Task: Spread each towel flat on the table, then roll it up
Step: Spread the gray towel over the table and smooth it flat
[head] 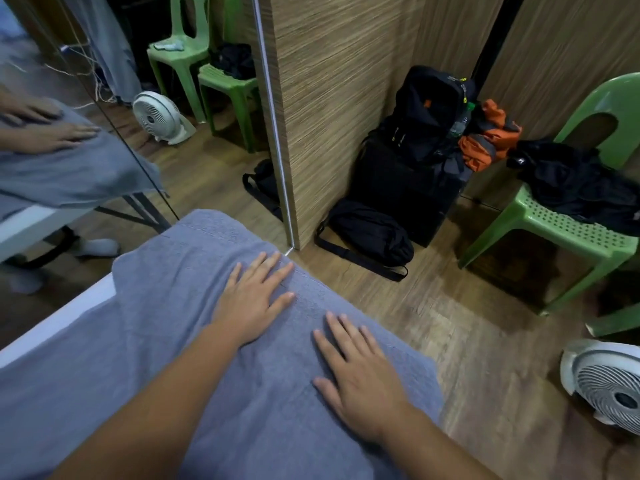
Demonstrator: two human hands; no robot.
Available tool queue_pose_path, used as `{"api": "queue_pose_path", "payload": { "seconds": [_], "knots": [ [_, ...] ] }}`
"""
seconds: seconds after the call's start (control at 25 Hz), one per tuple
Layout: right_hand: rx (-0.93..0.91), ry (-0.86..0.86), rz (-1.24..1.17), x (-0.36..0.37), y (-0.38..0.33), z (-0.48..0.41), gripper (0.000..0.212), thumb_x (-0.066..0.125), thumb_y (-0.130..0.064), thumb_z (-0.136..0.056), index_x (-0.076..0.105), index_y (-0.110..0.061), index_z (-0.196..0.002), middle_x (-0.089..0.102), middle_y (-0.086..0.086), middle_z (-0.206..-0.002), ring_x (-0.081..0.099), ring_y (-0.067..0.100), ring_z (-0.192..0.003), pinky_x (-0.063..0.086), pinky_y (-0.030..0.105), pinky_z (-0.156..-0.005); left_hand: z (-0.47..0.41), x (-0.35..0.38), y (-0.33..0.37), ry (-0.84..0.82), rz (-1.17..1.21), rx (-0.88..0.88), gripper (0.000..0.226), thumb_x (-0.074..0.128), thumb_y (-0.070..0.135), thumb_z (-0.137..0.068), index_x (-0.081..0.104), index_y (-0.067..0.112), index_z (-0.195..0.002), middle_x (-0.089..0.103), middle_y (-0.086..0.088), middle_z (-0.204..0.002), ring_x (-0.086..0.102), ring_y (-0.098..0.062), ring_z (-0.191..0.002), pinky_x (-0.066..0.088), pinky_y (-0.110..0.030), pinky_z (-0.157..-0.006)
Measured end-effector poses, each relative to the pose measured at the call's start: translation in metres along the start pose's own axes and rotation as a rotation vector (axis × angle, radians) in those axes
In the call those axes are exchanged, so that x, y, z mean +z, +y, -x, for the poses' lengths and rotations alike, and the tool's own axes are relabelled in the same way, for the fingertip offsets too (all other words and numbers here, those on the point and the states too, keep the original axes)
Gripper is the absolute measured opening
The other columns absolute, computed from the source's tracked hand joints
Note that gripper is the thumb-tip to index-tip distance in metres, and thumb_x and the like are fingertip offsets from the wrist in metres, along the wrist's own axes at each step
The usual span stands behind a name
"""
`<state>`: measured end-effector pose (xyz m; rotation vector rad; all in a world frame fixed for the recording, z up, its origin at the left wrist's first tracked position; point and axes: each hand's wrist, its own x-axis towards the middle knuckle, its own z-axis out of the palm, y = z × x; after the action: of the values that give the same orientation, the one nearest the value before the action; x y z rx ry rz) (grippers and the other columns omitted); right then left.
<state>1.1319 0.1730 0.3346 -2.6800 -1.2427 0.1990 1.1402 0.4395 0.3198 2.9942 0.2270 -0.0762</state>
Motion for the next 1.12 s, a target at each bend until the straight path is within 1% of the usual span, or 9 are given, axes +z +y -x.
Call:
{"api": "queue_pose_path", "payload": {
  "seconds": [0.16,0.24,0.4,0.52,0.64,0.76,0.96,1.04,1.12],
  "knots": [
    [0.099,0.038,0.024,0.017,0.025,0.022,0.075,0.034,-0.066,-0.094,0.023,-0.023,-0.154,0.014,0.0,-0.163,0.012,0.019,-0.15,0.01,0.041,-0.116,-0.029,-0.009,-0.017,-0.023,0.021,0.102,0.065,0.02,0.07,-0.096,0.017,0.041,-0.155,0.009,0.009,-0.166,-0.004,-0.01,-0.151,0.008,-0.047,-0.122],
    [0.114,0.034,0.008,0.018,0.03,0.025,0.077,0.033,-0.068,-0.091,0.035,-0.019,-0.15,0.027,0.002,-0.16,0.021,0.02,-0.147,0.012,0.037,-0.116,-0.033,-0.016,-0.003,0.05,0.09,0.072,0.06,0.025,0.063,-0.099,0.023,0.038,-0.154,0.016,0.007,-0.165,0.004,-0.013,-0.152,0.013,-0.047,-0.121],
    [0.113,0.021,-0.124,0.008,0.028,-0.007,0.079,0.02,-0.073,-0.091,0.046,-0.021,-0.144,0.038,0.0,-0.155,0.023,0.016,-0.144,0.018,0.038,-0.114,0.035,-0.032,-0.009,0.401,0.455,-0.259,0.048,0.038,0.043,-0.101,0.045,0.025,-0.145,0.041,0.003,-0.154,0.03,-0.015,-0.145,0.022,-0.04,-0.12],
    [-0.098,0.063,-0.168,-0.009,-0.002,-0.091,0.071,0.023,-0.066,-0.094,0.034,-0.024,-0.15,0.025,-0.004,-0.16,0.013,0.012,-0.149,0.015,0.035,-0.119,0.148,-0.024,-0.092,0.531,0.35,-0.586,0.048,0.033,0.042,-0.1,0.059,0.017,-0.133,0.053,-0.002,-0.144,0.043,-0.024,-0.138,0.032,-0.043,-0.116],
    [-0.346,0.032,-0.118,-0.016,-0.057,-0.198,0.066,0.029,-0.055,-0.098,0.029,-0.017,-0.152,0.021,0.002,-0.161,0.013,0.017,-0.149,0.007,0.03,-0.121,0.232,-0.013,-0.165,0.316,0.144,-0.627,0.067,0.018,0.054,-0.102,0.058,0.012,-0.136,0.05,-0.007,-0.147,0.043,-0.035,-0.137,0.03,-0.043,-0.115],
    [-0.457,-0.168,-0.062,0.002,-0.108,-0.278,0.065,0.033,-0.052,-0.1,0.021,-0.02,-0.155,0.011,0.002,-0.164,0.005,0.018,-0.151,0.005,0.034,-0.122,0.249,-0.007,-0.201,0.148,0.061,-0.656,0.07,0.023,0.064,-0.095,0.038,0.025,-0.15,0.033,-0.001,-0.159,0.029,-0.027,-0.146,0.026,-0.049,-0.116],
    [-0.351,-0.149,0.12,0.017,-0.094,-0.328,0.069,0.024,-0.063,-0.097,0.011,-0.03,-0.156,0.002,-0.006,-0.165,-0.001,0.014,-0.15,0.007,0.043,-0.121,0.225,-0.012,-0.233,0.068,0.045,-0.863,0.073,0.017,0.076,-0.09,0.005,0.043,-0.155,0.001,0.008,-0.166,-0.002,-0.017,-0.152,0.003,-0.049,-0.12],
    [-0.264,-0.152,0.16,0.012,-0.09,-0.338,0.07,0.02,-0.065,-0.095,0.011,-0.03,-0.155,0.002,-0.005,-0.165,0.0,0.016,-0.15,0.01,0.048,-0.121,0.212,-0.02,-0.232,0.056,0.056,-0.923,0.07,0.017,0.073,-0.093,0.005,0.042,-0.155,0.0,0.008,-0.166,-0.002,-0.017,-0.152,0.001,-0.052,-0.12],
    [-0.234,-0.123,0.138,0.005,-0.102,-0.326,0.074,0.015,-0.066,-0.094,0.014,-0.025,-0.155,0.005,0.0,-0.165,0.001,0.021,-0.151,0.01,0.05,-0.121,0.21,-0.028,-0.211,0.153,0.086,-0.942,0.065,0.018,0.066,-0.097,0.013,0.038,-0.155,0.007,0.005,-0.166,0.001,-0.018,-0.152,0.003,-0.052,-0.12]
  ]
}}
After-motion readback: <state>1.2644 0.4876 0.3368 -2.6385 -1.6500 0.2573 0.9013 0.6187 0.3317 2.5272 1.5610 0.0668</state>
